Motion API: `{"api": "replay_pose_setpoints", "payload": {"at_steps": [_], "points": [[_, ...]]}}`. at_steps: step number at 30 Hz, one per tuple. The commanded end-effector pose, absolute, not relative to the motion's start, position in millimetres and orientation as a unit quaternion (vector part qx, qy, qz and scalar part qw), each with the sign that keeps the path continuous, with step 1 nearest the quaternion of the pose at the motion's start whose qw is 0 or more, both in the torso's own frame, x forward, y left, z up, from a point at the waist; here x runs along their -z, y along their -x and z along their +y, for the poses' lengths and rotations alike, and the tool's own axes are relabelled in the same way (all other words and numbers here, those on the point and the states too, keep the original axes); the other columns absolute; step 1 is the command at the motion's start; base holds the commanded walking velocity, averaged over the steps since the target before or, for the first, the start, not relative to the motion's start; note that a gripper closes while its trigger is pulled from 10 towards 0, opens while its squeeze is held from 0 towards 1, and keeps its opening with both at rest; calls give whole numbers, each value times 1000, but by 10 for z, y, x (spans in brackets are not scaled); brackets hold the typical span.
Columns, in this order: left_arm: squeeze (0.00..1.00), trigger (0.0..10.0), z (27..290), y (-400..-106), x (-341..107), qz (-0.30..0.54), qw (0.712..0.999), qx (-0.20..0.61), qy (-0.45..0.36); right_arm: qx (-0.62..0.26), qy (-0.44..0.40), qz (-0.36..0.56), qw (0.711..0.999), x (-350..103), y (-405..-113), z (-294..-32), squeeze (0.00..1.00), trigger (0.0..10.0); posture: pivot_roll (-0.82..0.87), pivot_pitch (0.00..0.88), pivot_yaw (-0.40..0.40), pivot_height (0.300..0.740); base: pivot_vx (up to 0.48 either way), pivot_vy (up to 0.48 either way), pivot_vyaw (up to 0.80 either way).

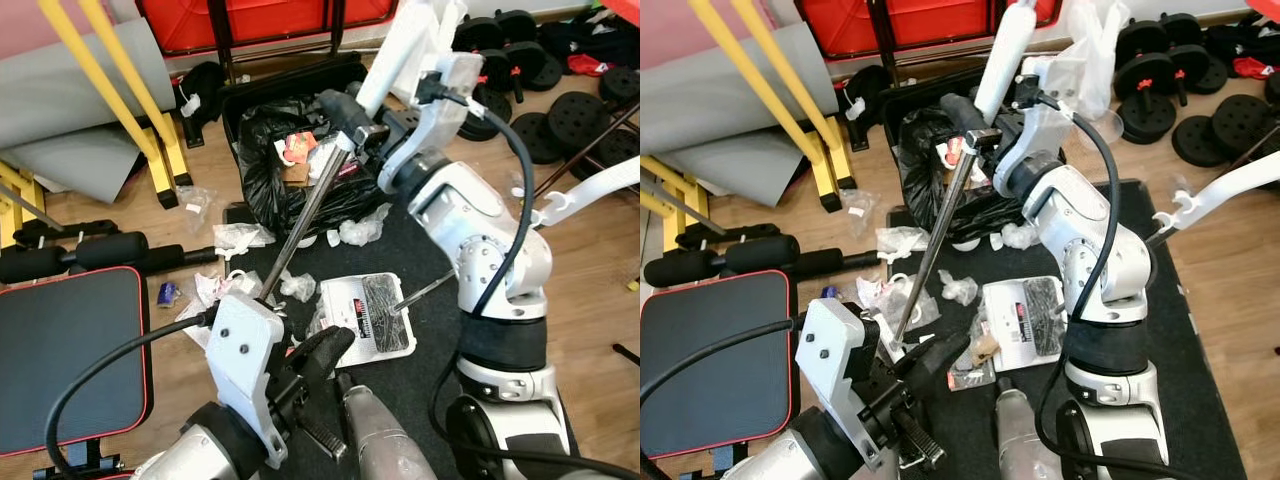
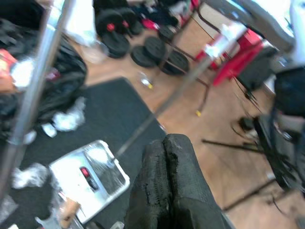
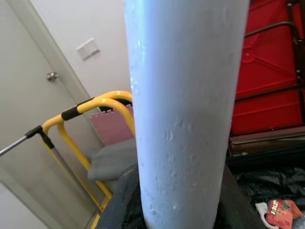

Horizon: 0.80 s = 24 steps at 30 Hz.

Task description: Sweep floor

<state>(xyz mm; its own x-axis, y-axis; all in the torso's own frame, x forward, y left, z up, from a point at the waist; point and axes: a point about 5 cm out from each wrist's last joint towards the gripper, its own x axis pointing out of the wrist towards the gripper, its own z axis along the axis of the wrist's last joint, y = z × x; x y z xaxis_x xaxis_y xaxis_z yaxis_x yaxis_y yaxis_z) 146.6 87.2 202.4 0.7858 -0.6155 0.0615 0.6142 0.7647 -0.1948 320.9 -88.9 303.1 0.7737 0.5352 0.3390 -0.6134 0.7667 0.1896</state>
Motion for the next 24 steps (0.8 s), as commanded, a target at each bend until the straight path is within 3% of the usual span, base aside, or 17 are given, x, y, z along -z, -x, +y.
{"api": "replay_pose_setpoints", "payload": {"at_steps": [1,24], "points": [[0,10000,891,-1473,-1990,10,943,312,115,-342,-154,-144,916,-3061,-3140,-833,0,10000,-52,303,-63,740,0,0,-800],[0,10000,892,-1493,-1963,11,944,312,110,-353,-113,-125,920,-2923,-3159,-796,0,10000,-51,292,-70,740,0,0,-774]]}}
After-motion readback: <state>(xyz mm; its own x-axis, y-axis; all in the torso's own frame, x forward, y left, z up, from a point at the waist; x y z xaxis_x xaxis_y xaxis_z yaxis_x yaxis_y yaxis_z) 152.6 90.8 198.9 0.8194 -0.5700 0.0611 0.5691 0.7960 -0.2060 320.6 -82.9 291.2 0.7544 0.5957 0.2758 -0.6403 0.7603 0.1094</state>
